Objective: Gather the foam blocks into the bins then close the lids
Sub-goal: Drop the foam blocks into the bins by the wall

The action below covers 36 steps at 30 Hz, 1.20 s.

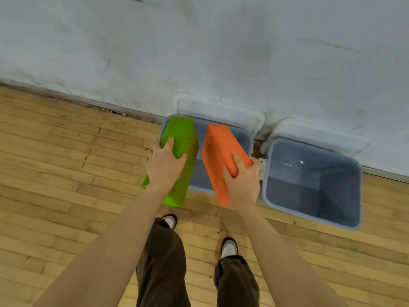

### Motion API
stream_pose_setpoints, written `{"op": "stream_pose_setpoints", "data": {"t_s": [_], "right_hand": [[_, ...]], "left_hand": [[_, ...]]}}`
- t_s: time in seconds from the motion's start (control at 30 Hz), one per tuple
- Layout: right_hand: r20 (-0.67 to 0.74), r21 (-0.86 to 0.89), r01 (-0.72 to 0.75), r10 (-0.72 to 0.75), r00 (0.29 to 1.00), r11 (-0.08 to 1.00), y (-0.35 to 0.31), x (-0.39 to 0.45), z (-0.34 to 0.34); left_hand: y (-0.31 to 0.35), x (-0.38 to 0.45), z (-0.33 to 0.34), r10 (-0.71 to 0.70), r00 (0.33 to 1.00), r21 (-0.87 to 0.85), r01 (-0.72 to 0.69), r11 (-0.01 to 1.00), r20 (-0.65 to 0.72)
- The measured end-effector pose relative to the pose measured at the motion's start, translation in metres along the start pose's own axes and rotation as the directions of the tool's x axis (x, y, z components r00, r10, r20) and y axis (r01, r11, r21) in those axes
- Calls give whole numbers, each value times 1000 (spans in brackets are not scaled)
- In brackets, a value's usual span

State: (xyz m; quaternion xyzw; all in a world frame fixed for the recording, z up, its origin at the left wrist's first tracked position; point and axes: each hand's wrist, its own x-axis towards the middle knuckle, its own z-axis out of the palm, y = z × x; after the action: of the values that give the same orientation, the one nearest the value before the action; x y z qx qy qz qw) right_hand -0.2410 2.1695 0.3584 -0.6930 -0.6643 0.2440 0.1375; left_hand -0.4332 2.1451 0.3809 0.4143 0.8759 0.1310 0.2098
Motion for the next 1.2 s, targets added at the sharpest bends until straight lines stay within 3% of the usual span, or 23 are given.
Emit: {"op": "stream_pose_setpoints", "data": {"t_s": [0.27,0.43,0.53,0.67,0.77,0.87,1.03,1.13,1.2], "right_hand": [[-48,4,-166,166,985,986,-18,91,191],[-29,8,-202,203,979,979,0,120,273],[-6,-9,-183,183,983,983,-1,107,264],[-78,46,-172,175,982,984,-15,59,200],[-122,74,-261,269,955,962,-27,10,137],[-166,136,-430,449,878,892,-35,-48,76],[-258,318,-573,651,714,755,-41,-167,0],[-345,450,-623,768,540,640,-35,-255,-23],[-329,580,-635,860,390,510,-33,-328,-23]], "left_hand": [[-90,170,119,59,991,-11,-58,998,124],[-122,222,174,127,970,-5,-128,992,210],[-124,222,159,255,936,72,-280,957,244],[-101,193,98,440,845,96,-487,868,304],[-64,160,43,529,768,48,-582,812,360],[-28,112,2,581,666,36,-671,740,468],[-10,14,-24,634,439,-26,-809,587,637],[-21,-54,-25,619,308,-43,-873,486,722],[-38,-107,-21,575,237,-34,-907,420,783]]}}
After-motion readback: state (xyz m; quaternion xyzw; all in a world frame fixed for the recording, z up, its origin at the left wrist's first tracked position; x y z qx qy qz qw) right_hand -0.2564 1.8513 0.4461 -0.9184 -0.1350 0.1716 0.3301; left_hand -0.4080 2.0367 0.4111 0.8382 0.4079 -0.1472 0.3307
